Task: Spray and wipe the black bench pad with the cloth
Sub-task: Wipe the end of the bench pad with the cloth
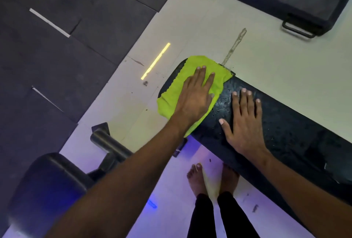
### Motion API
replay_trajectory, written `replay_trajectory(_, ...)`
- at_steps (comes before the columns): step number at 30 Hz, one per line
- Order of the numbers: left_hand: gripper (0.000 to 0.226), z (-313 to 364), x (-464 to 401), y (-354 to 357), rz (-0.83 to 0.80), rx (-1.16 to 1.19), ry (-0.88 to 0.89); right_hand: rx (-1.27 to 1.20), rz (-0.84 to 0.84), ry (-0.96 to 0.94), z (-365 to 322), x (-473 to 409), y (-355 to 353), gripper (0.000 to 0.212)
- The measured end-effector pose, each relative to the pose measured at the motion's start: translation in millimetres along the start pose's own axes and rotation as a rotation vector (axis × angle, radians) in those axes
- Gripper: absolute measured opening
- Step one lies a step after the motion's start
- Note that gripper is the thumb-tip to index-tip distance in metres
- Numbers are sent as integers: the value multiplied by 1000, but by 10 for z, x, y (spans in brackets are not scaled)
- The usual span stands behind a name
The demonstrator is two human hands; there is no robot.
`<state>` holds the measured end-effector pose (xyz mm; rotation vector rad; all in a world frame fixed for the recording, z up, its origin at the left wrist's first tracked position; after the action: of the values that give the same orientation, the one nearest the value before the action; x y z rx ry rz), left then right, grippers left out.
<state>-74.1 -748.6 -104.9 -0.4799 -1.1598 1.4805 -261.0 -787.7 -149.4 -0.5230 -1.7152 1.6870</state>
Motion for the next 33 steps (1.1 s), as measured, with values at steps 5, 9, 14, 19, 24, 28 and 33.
replay_trajectory(5,72,-311,-350,114,1,-148,106,28,69,28,-10,-11,121,86)
replay_trajectory(9,72,-568,-3,179,187,-28,-149,22,78,36,-5,4,116,87)
replay_trajectory(14,78,-99,175,537,244,-39,-292,32,69,46,-40,3,107,87)
replay_trajectory(19,71,-293,-576,210,110,-100,72,37,82,38,-18,4,143,87)
replay_trajectory(24,68,-775,-136,149,271,0,-160,32,72,46,-16,-5,143,89)
replay_trajectory(28,68,-718,347,319,346,42,-423,32,52,49,-34,-5,132,91)
replay_trajectory(33,66,-656,-189,175,371,81,-496,32,61,46,-37,-2,152,91)
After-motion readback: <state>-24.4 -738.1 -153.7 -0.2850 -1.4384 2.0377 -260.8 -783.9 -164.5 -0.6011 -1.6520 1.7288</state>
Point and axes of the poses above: each hand's wrist, its own x-axis away from the middle knuckle, its own y-axis out of the palm, z = x × y, the point moved 3 cm from there along -x, towards the middle knuckle, and after that the axes turned 11 degrees about x, right-handed, at the moved point
